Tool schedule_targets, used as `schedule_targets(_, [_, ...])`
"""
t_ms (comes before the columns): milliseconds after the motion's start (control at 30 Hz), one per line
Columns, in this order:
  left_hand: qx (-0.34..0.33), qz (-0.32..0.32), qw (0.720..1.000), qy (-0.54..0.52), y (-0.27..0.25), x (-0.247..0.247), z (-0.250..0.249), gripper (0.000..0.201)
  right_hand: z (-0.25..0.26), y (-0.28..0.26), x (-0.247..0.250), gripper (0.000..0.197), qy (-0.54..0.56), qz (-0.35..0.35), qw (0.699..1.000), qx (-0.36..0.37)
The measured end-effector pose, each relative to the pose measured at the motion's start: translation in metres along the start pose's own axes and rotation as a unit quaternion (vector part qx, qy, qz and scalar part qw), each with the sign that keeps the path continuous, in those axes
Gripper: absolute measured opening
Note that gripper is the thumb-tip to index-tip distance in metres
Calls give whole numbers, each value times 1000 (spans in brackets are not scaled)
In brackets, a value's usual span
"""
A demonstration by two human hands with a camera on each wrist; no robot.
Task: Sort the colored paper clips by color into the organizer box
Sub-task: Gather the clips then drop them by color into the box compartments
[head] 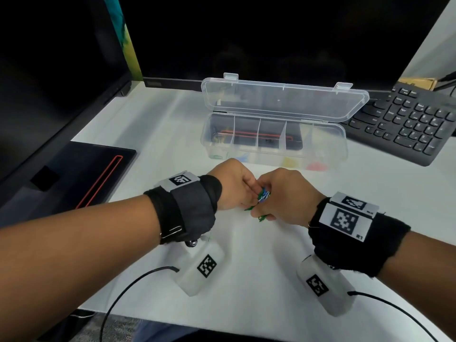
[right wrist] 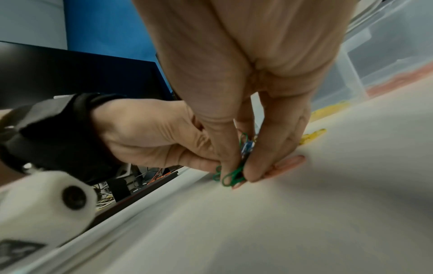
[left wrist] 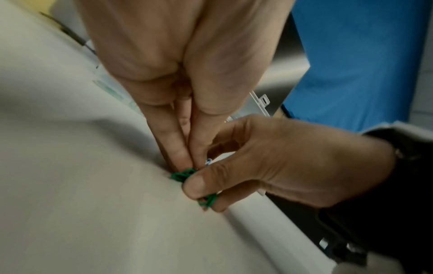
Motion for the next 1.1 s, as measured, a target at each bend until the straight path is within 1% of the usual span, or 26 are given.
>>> schedule_targets(100, [-1,-27,999,-41,-7,9,2,18,-1,2,2,14,18,-20,1000,-4])
schedule_targets(167, [-3,-70,996,-58,-12,20,4,17,-4,3,6,10,31,-28,999,-15])
schedule_targets(233, [0,-116,990,-82,-15,30,8,18,-10,4,9,6,52,-18,998,-29])
schedule_targets(333, [12,-152,973,-172,-18,36,18,20,-16,4,12,6,95,15,994,-49])
schedule_targets(400, [18,-166,959,-228,-19,37,24,18,-19,4,14,10,150,31,986,-60])
schedule_targets(467, [21,-171,945,-278,-19,35,27,16,-21,4,19,14,196,33,978,-67])
schedule_targets(600, [31,-163,915,-368,-16,23,28,21,-3,-3,35,15,249,33,967,-44])
schedule_targets(633, [36,-152,901,-405,-15,16,26,24,6,-5,41,15,255,37,966,-30])
schedule_targets(667, [44,-133,879,-455,-14,8,23,28,17,-9,47,15,258,38,965,-13])
schedule_targets(700, [52,-109,852,-510,-13,-1,18,31,27,-12,53,15,249,35,968,7])
schedule_targets(733, [59,-82,823,-560,-14,-9,12,34,37,-14,60,15,213,21,976,28])
schedule_targets(800, [58,-36,765,-641,-15,-21,-2,37,56,-19,68,12,91,-11,993,72])
schedule_targets(867, [47,-19,710,-703,-14,-30,-12,35,74,-24,62,11,-45,-33,992,117])
schedule_targets(933, [51,-36,671,-738,-15,-37,-11,28,84,-28,49,15,-157,-38,975,151])
schedule_targets(967, [58,-56,661,-746,-15,-39,-6,28,86,-29,43,17,-189,-30,968,161])
schedule_targets(1033, [69,-88,639,-761,-15,-42,3,29,89,-32,34,23,-218,-3,961,169])
schedule_targets(1100, [75,-107,618,-775,-16,-43,7,28,93,-35,33,30,-226,8,958,175])
Point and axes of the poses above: each hand's wrist, its own y-axis towards the middle knuckle, its own x-axis out of the back of the hand, z = x × y, the point moved 10 cm from there along y, towards the middle knuckle, and after that the axes turned 6 degrees about -x, right-handed, at the moved point
